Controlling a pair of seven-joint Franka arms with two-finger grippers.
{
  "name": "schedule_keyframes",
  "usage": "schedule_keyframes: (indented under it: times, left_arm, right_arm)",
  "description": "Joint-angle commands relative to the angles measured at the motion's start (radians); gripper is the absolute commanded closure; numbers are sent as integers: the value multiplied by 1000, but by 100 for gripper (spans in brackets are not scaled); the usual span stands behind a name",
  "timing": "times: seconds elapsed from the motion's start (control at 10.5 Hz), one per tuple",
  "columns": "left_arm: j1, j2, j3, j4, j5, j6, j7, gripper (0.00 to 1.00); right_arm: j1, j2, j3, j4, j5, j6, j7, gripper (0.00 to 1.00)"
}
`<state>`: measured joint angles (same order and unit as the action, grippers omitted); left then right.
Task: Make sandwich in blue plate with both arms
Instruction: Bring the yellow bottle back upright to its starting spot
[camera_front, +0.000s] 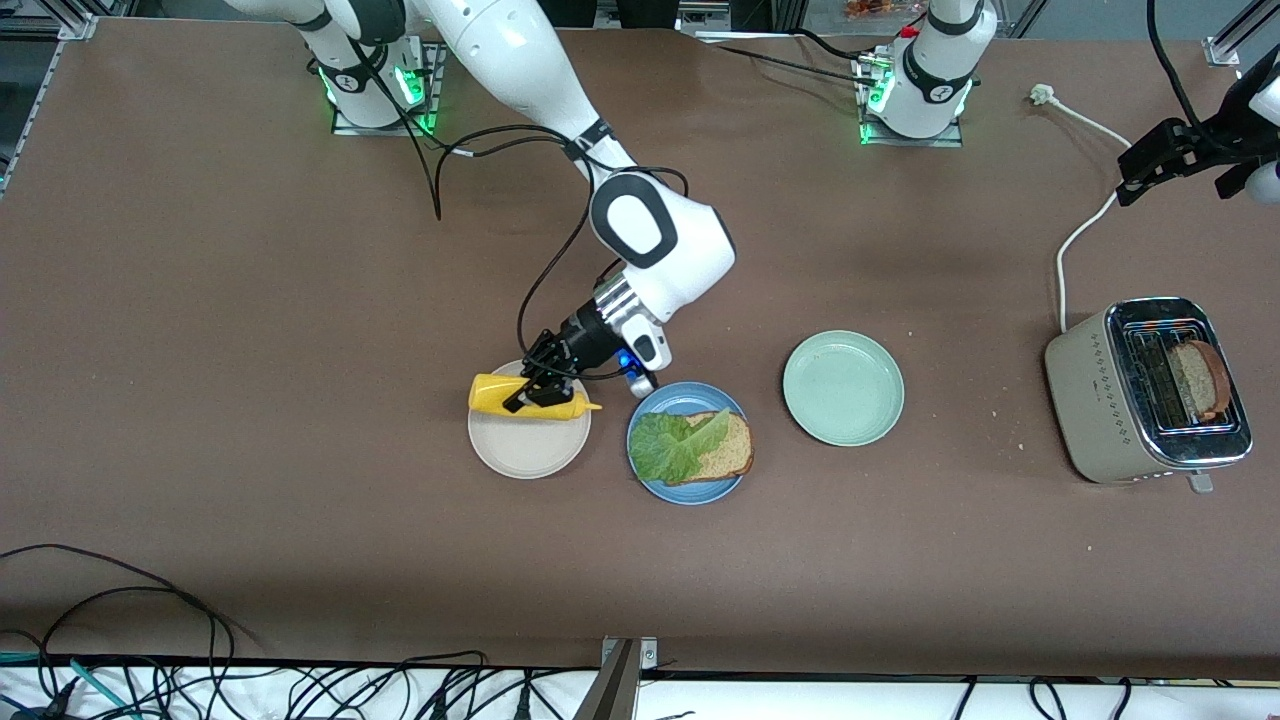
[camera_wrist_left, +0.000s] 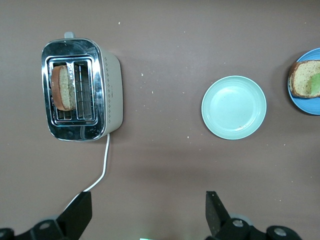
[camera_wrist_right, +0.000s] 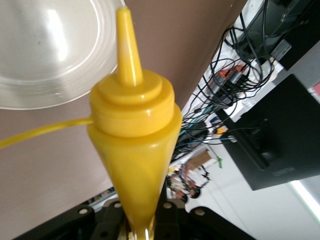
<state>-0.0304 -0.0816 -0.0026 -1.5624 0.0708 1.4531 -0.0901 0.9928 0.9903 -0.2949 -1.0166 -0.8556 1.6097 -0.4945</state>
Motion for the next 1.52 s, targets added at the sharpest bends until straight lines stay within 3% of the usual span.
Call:
schedule_keyframes:
  times: [0.0, 0.38, 0.57, 0.86, 1.05, 1.14, 1.43]
  left_arm:
    - [4, 5, -4, 18, 10, -7, 13, 0]
    - [4, 5, -4, 18, 10, -7, 13, 0]
    - [3, 5, -4, 18, 10, -7, 13, 0]
    - [4, 5, -4, 18, 10, -7, 13, 0]
    - [4, 5, -4, 18, 10, -7, 13, 0]
    - [4, 5, -4, 18, 10, -7, 13, 0]
    - [3, 5, -4, 18, 10, -7, 13, 0]
  right_arm:
    - [-25, -68, -1, 7, 134, -17, 5, 92]
    - [-201, -179, 3, 6, 557, -7, -7, 92]
    - [-264, -214, 5, 3, 723, -5, -59, 91]
    - [-386, -242, 7, -5, 965, 1, -288, 91]
    - [-494, -249, 7, -22, 1183, -2, -480, 92]
    - [-517, -252, 7, -33, 1217, -8, -525, 92]
    - [-569, -379, 5, -199, 1320, -2, -607, 92]
